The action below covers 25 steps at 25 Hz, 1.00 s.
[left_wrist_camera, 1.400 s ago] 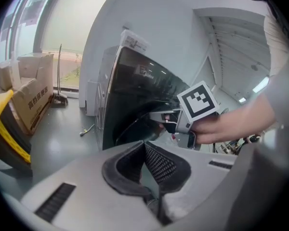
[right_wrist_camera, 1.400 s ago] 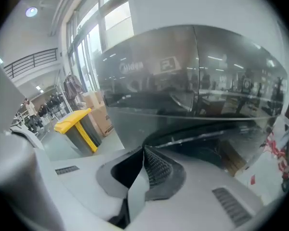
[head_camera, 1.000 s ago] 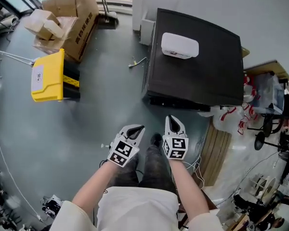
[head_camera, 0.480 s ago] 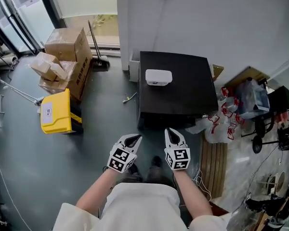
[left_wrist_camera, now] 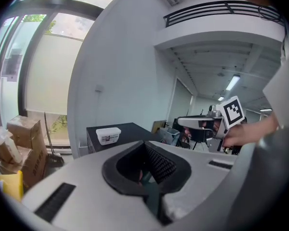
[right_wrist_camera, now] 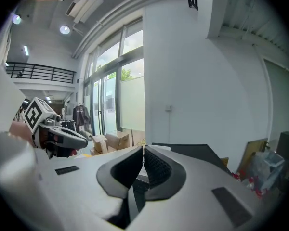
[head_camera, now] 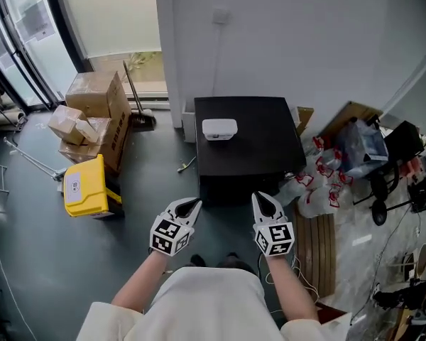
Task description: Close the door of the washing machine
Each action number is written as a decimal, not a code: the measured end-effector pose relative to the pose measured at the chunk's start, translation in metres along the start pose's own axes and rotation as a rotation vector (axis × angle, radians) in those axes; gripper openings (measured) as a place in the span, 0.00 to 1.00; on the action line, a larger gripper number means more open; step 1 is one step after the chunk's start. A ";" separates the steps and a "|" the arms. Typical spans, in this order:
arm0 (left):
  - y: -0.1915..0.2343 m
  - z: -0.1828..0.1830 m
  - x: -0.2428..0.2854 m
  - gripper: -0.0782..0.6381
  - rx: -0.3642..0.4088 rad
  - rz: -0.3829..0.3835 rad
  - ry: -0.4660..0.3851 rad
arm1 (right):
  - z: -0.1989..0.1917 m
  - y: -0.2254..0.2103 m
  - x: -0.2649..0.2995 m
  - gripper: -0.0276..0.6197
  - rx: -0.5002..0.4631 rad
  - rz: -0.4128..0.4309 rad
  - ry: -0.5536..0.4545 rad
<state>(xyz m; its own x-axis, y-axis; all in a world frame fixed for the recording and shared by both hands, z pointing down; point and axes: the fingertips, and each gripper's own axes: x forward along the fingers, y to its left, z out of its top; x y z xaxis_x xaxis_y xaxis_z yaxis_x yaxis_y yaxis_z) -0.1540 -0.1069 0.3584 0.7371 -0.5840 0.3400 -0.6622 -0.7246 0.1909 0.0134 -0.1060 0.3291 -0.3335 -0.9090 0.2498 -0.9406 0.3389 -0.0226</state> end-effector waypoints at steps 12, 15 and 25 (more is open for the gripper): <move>-0.056 0.062 0.007 0.12 0.050 0.035 -0.091 | 0.043 -0.046 -0.061 0.09 -0.029 0.091 -0.050; -0.068 0.072 0.006 0.12 0.043 0.042 -0.120 | 0.048 -0.054 -0.074 0.09 -0.054 0.118 -0.058; -0.092 0.083 0.005 0.12 0.033 0.070 -0.155 | 0.059 -0.080 -0.097 0.09 -0.031 0.138 -0.105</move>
<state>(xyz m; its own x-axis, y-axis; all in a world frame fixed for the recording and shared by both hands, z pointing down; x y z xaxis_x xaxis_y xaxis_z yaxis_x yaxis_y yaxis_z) -0.0784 -0.0735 0.2659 0.7028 -0.6811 0.2053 -0.7099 -0.6901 0.1407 0.1174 -0.0595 0.2496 -0.4658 -0.8731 0.1441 -0.8835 0.4681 -0.0193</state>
